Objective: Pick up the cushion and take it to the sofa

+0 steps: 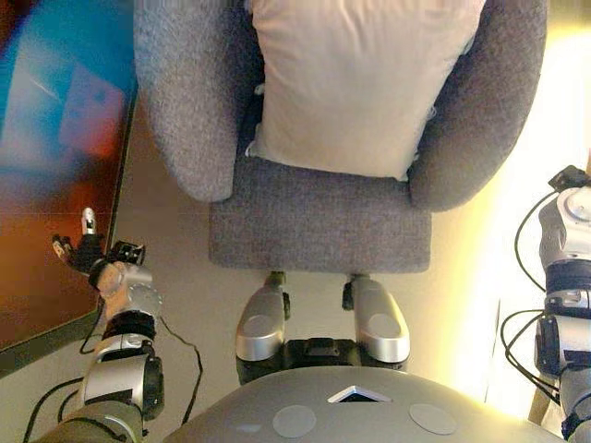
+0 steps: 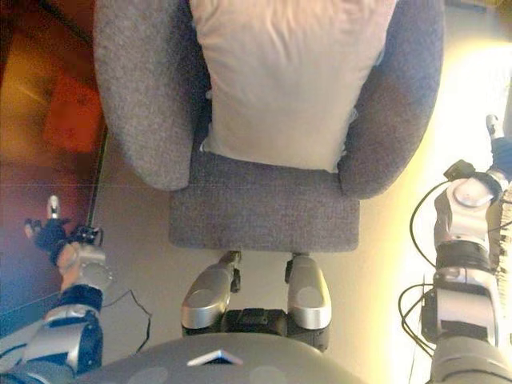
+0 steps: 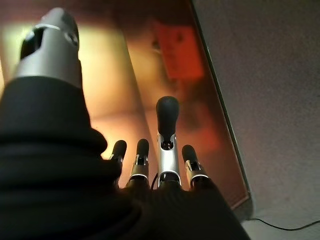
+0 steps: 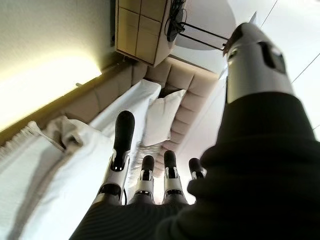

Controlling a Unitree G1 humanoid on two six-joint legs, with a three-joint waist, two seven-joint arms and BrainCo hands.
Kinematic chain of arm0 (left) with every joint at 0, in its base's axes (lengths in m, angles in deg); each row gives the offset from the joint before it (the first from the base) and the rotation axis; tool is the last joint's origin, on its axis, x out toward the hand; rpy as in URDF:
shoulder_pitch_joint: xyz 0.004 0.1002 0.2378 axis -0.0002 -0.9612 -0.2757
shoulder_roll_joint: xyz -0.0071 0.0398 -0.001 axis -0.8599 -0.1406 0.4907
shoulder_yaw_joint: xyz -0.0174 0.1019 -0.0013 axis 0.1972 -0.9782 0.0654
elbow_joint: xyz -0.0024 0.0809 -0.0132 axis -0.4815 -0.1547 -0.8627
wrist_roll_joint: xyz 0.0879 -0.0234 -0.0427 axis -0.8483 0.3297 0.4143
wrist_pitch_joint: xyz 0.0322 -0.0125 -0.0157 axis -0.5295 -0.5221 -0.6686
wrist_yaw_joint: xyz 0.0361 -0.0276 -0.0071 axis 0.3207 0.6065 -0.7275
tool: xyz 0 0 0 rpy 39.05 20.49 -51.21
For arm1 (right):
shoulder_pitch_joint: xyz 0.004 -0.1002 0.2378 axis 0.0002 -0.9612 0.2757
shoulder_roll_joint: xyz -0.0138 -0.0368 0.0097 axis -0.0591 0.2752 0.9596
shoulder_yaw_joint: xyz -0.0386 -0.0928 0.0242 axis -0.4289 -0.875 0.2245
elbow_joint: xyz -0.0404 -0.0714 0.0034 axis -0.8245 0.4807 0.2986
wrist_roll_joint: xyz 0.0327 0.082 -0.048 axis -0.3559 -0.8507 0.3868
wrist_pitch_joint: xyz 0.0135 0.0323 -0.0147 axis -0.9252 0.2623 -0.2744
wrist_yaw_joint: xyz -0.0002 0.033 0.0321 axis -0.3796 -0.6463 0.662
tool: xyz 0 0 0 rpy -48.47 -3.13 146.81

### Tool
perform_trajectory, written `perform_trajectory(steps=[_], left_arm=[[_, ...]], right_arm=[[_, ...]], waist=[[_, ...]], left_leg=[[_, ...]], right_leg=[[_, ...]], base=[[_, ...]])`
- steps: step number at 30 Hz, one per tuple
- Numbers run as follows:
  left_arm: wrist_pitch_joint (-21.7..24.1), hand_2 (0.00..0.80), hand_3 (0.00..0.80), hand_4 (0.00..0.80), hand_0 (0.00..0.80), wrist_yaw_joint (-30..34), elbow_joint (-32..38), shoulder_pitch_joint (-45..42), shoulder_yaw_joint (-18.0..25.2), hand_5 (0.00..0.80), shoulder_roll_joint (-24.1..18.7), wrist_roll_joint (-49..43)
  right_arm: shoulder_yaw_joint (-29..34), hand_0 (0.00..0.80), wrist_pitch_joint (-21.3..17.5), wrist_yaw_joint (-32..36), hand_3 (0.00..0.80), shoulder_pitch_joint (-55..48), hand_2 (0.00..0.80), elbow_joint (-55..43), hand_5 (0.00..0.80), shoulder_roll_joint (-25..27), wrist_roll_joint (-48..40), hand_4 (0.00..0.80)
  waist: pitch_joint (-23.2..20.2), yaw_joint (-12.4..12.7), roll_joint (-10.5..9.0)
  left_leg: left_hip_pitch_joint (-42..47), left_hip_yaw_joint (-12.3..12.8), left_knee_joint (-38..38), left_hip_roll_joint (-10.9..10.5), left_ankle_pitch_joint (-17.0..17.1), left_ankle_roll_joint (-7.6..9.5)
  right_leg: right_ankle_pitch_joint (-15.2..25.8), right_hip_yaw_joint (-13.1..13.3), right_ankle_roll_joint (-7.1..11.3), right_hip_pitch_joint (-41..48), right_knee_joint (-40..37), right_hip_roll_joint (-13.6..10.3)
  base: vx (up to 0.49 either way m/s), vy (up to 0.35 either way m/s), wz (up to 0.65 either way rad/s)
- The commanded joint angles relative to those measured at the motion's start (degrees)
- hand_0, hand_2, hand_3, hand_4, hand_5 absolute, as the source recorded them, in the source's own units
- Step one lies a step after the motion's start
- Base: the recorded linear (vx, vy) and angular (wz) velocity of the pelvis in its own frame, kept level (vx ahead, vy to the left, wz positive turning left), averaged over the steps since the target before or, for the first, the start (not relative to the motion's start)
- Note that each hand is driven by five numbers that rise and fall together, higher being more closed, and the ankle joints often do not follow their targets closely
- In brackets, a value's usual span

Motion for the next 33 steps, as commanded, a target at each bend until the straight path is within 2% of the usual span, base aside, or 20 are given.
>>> perform_trajectory(steps=[1,5,7,9,11,14,15,17,19,23,24,29,33], left_arm=[[0.6,0.0,0.0,0.0,0.0,-2.8,-1.5,-3.7,1.2,0.0,-3.9,-5.4],[-4.3,0.0,0.0,0.0,0.0,-9.2,-5.5,-8.0,1.6,0.0,-2.0,-11.2],[-6.6,0.0,0.0,0.0,0.0,-9.7,-6.8,-10.8,2.3,0.0,-0.9,-11.8],[-10.4,0.0,0.0,0.0,0.0,-7.2,-9.6,-13.1,2.0,0.0,0.6,-13.1],[-15.8,0.0,0.0,0.0,0.0,-1.3,-15.1,-14.2,0.6,0.0,1.9,-14.6],[-23.0,0.0,0.0,0.0,0.0,7.5,-23.5,-13.8,-3.0,0.0,3.8,-16.9],[-28.0,0.0,0.0,0.0,0.0,12.5,-25.9,-13.6,-4.8,0.0,4.6,-17.1],[-33.2,0.0,0.0,0.0,0.0,20.2,-29.5,-13.3,-6.8,0.0,6.7,-19.7],[-35.8,0.0,0.0,0.0,0.0,23.2,-31.3,-13.0,-9.6,0.0,8.2,-20.3],[-38.9,0.0,0.0,0.0,0.0,26.6,-31.2,-11.3,-14.4,0.0,10.3,-22.5],[-38.4,0.0,0.0,0.0,0.0,27.6,-31.2,-10.9,-15.1,0.0,10.6,-22.3],[-39.5,0.0,0.0,0.0,0.0,25.8,-29.3,-8.9,-19.6,0.0,11.4,-22.5],[-40.0,0.0,0.0,0.0,0.0,26.3,-29.0,-8.7,-20.4,0.0,10.6,-21.4]], right_arm=[[1.5,0.0,1.8,-0.8,0.0,-5.7,0.0,-0.6,0.0,1.4,3.3,0.0],[-0.3,0.0,7.3,1.2,0.0,-13.7,0.0,1.0,0.0,-4.0,6.5,0.0],[-1.7,0.0,7.0,3.9,0.0,-18.0,0.0,4.1,0.0,-7.7,8.0,0.0],[-4.1,0.0,6.8,5.5,0.0,-21.2,0.0,7.8,0.0,-12.4,8.4,0.0],[-6.6,0.0,6.9,8.3,0.0,-22.8,0.0,14.2,0.0,-15.9,8.1,0.0],[-8.9,0.0,7.4,13.8,0.0,-22.5,0.0,23.9,0.0,-18.5,7.6,0.0],[-9.8,0.0,9.2,14.8,0.0,-22.1,0.0,25.7,0.0,-19.3,5.9,0.0],[-10.5,0.0,10.6,17.0,0.0,-21.6,0.0,30.0,0.0,-21.4,4.4,0.0],[-11.3,0.0,13.0,21.0,0.0,-21.4,0.0,33.5,0.0,-23.1,5.8,0.0],[-14.1,0.0,15.7,26.3,0.0,-21.1,0.0,37.2,0.0,-26.2,5.3,0.0],[-14.4,0.0,16.0,26.7,0.0,-20.9,0.0,37.2,0.0,-26.7,5.5,0.0],[-19.4,0.0,14.7,28.7,0.0,-19.6,0.0,36.6,0.0,-27.6,11.0,0.0],[-22.0,0.0,14.7,30.1,0.0,-19.1,0.0,35.6,0.0,-26.9,14.1,0.0]], waist=[[-8.1,1.1,-5.87],[-10.3,0.9,-6.39],[-11.1,0.8,-6.62],[-11.8,0.8,-6.87],[-12.4,0.7,-7.01],[-13.0,0.8,-6.76],[-13.2,0.7,-6.65],[-13.7,0.5,-6.43],[-14.1,0.1,-6.16],[-14.3,-0.2,-5.81],[-14.3,-0.3,-5.75],[-14.4,-0.2,-5.74],[-14.7,-0.5,-5.82]], left_leg=[[0.8,1.7,7.3,-2.4,-10.1,0.62],[2.8,2.2,6.9,-2.0,-10.1,0.83],[3.8,2.4,6.7,-1.9,-10.1,1.05],[4.9,2.6,6.3,-1.9,-10.1,1.27],[6.0,2.9,5.9,-1.9,-10.1,1.42],[7.4,3.4,5.8,-1.9,-10.3,1.61],[7.7,3.5,5.7,-2.0,-10.3,1.65],[8.5,3.8,5.4,-2.0,-10.6,1.91],[9.2,4.3,5.1,-1.9,-10.8,2.07],[9.9,4.7,5.1,-1.7,-11.1,2.24],[9.9,4.7,5.2,-1.7,-11.2,2.28],[10.3,5.0,5.5,-2.1,-12.0,2.87],[10.7,5.3,5.3,-2.4,-12.4,3.26]], right_leg=[[-6.0,-0.8,3.8,2.0,1.1,-2.9],[-6.1,-0.8,3.87,4.1,0.8,-2.8],[-6.2,-0.7,3.87,5.1,0.7,-2.7],[-6.4,-0.5,3.79,6.2,0.5,-2.5],[-6.5,-0.4,3.63,7.4,0.3,-2.2],[-6.8,-0.5,3.39,9.0,0.1,-2.0],[-6.8,-0.5,3.31,9.3,0.1,-2.0],[-6.9,-0.4,3.27,9.9,0.1,-1.9],[-7.0,-0.2,3.34,10.3,0.1,-2.0],[-6.8,-0.1,3.5,10.6,0.1,-2.1],[-6.8,0.0,3.52,10.6,0.1,-2.1],[-6.8,0.0,3.88,10.9,0.1,-2.4],[-6.7,0.4,4.05,10.8,0.1,-2.4]], base=[[0.091,-0.008,-0.01],[0.08,0.018,-0.02],[0.073,0.018,-0.03],[0.048,0.0,-0.04],[0.038,0.006,-0.08],[0.011,0.041,-0.09],[-0.002,0.048,-0.09],[0.006,0.051,-0.12],[-0.005,0.051,-0.08],[-0.013,0.032,-0.09],[-0.022,0.032,-0.04],[-0.025,0.015,-0.13],[-0.002,0.002,-0.02]])
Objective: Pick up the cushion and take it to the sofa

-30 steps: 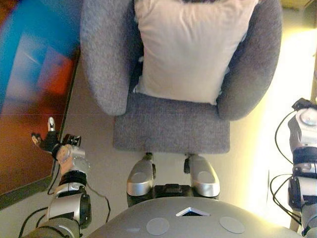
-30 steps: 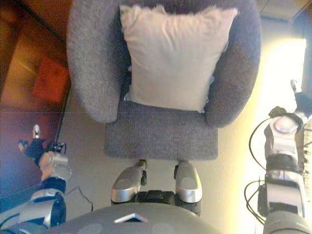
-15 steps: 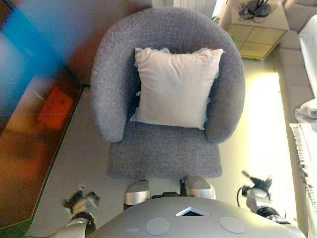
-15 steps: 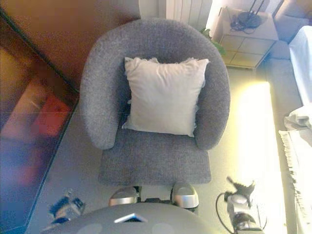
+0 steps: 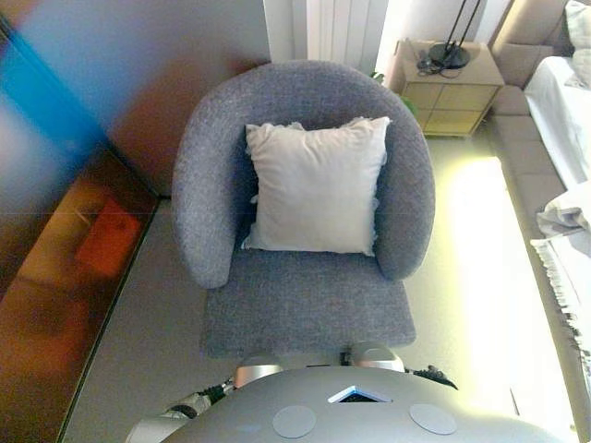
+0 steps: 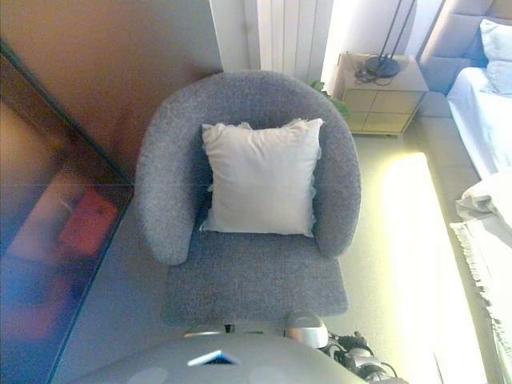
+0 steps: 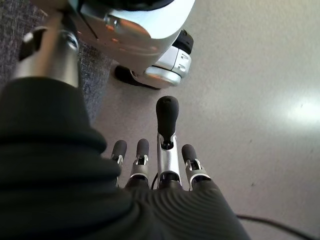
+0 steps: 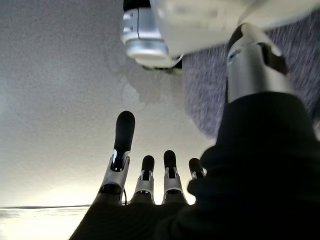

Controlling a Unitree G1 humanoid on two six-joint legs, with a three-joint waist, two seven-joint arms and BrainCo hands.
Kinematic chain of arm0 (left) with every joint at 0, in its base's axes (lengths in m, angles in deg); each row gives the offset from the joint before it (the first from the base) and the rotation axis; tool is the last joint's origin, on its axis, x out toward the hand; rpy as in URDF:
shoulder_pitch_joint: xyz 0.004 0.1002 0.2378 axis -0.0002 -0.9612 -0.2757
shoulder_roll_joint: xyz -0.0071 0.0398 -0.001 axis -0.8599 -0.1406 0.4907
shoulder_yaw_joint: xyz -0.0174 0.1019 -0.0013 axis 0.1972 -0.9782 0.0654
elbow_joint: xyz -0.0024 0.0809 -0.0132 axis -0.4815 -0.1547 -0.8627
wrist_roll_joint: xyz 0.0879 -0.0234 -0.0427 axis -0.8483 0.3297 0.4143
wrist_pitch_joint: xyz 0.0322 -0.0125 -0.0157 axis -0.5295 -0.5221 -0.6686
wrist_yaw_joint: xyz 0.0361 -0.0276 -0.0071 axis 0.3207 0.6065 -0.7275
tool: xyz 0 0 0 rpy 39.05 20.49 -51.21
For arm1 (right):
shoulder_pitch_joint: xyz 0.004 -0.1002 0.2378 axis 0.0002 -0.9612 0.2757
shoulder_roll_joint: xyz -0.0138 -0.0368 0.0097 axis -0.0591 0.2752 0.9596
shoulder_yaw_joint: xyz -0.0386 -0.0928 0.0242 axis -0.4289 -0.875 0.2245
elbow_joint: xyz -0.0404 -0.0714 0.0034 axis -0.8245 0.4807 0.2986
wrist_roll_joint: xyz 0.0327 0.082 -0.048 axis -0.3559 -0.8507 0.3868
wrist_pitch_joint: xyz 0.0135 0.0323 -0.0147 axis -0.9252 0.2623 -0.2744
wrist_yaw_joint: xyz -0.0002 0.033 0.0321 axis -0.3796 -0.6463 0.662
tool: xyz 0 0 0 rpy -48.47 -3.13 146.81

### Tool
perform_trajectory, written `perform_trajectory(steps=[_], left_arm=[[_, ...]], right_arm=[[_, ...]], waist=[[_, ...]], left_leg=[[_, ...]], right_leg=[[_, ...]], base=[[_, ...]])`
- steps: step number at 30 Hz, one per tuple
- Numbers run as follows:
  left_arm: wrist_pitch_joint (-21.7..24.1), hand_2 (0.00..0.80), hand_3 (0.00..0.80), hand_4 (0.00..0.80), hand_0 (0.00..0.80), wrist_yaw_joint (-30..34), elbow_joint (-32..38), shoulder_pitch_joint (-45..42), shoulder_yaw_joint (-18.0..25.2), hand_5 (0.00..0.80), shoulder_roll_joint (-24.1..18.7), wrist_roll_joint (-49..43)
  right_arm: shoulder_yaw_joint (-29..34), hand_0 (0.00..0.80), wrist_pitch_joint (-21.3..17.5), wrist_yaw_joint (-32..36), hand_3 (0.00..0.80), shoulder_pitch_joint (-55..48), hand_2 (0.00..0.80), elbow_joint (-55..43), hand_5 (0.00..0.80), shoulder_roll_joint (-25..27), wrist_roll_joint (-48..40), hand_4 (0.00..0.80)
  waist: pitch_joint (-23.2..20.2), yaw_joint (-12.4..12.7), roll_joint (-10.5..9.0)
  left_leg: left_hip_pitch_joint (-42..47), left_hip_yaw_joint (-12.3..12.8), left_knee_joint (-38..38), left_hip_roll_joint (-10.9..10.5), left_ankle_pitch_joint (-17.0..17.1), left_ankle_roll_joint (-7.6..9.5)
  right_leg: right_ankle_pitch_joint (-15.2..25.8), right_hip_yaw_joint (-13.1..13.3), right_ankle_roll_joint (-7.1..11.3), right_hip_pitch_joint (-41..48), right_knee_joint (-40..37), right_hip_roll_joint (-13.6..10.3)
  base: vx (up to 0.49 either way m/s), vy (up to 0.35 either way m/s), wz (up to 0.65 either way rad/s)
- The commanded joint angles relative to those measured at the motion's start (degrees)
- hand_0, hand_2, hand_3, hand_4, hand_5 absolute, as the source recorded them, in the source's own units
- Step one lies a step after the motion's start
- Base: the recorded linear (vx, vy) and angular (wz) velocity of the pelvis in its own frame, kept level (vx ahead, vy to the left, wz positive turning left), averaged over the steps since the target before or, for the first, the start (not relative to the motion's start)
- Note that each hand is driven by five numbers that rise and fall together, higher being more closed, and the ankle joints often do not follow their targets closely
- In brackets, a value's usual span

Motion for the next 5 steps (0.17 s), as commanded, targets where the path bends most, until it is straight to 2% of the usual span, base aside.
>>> perform_trajectory(steps=[1,5], left_arm=[[-1.3,0.0,0.0,0.0,0.0,0.9,-0.7,4.8,-0.6,0.0,0.5,-0.5],[-1.4,0.0,0.0,0.0,0.0,1.7,-0.7,5.1,-0.9,0.0,0.4,0.5]], right_arm=[[-2.2,0.0,-1.0,1.4,0.0,5.6,0.0,0.8,0.0,0.1,4.0,0.0],[-2.8,0.0,-1.6,1.9,0.0,5.7,0.0,1.2,0.0,0.0,3.5,0.0]], waist=[[2.0,0.0,-3.88],[1.8,0.2,-3.81]], left_leg=[[1.2,0.4,5.5,-4.3,-9.1,3.23],[1.3,0.1,5.2,-4.6,-9.1,3.44]], right_leg=[[-4.7,0.3,4.5,3.3,0.3,-3.2],[-4.6,0.3,4.58,3.1,0.3,-3.2]], base=[[0.0,0.0,0.0],[0.0,0.0,0.0]])
